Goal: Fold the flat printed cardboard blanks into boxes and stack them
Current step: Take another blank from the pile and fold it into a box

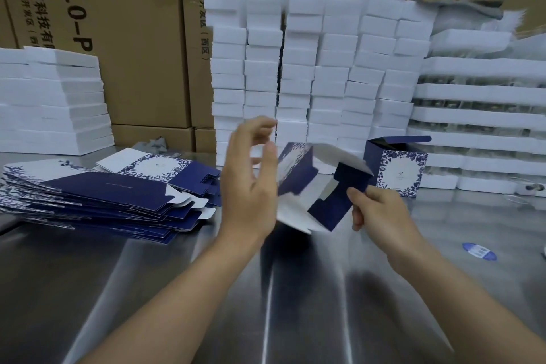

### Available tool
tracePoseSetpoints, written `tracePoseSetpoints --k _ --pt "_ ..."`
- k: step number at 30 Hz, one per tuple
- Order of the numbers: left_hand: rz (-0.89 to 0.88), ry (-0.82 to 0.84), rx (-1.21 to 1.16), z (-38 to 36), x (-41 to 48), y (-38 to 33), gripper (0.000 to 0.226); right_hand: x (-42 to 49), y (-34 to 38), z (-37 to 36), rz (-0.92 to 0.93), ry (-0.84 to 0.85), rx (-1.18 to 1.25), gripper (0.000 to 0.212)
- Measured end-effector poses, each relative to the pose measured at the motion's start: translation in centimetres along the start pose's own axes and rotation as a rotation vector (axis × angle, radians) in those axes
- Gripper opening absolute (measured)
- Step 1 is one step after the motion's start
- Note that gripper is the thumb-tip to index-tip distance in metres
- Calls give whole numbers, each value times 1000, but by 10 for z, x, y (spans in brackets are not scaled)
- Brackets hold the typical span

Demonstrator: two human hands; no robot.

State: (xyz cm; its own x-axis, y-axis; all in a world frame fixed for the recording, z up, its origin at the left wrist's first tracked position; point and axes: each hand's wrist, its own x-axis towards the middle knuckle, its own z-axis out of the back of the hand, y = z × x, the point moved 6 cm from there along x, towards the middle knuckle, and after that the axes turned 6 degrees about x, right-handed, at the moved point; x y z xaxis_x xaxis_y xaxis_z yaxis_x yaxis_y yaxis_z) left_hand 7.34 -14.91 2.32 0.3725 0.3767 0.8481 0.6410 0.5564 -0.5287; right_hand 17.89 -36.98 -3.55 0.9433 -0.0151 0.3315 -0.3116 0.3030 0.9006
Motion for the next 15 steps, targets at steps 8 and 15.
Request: tracePoseSetpoints --k 8,15 --pt "831 674 -24 -45 -49 47 33 -20 1 -29 -313 124 674 27" --pt "954 483 -248 -57 -65 39 37 -41 8 -56 -323 177 751 26"
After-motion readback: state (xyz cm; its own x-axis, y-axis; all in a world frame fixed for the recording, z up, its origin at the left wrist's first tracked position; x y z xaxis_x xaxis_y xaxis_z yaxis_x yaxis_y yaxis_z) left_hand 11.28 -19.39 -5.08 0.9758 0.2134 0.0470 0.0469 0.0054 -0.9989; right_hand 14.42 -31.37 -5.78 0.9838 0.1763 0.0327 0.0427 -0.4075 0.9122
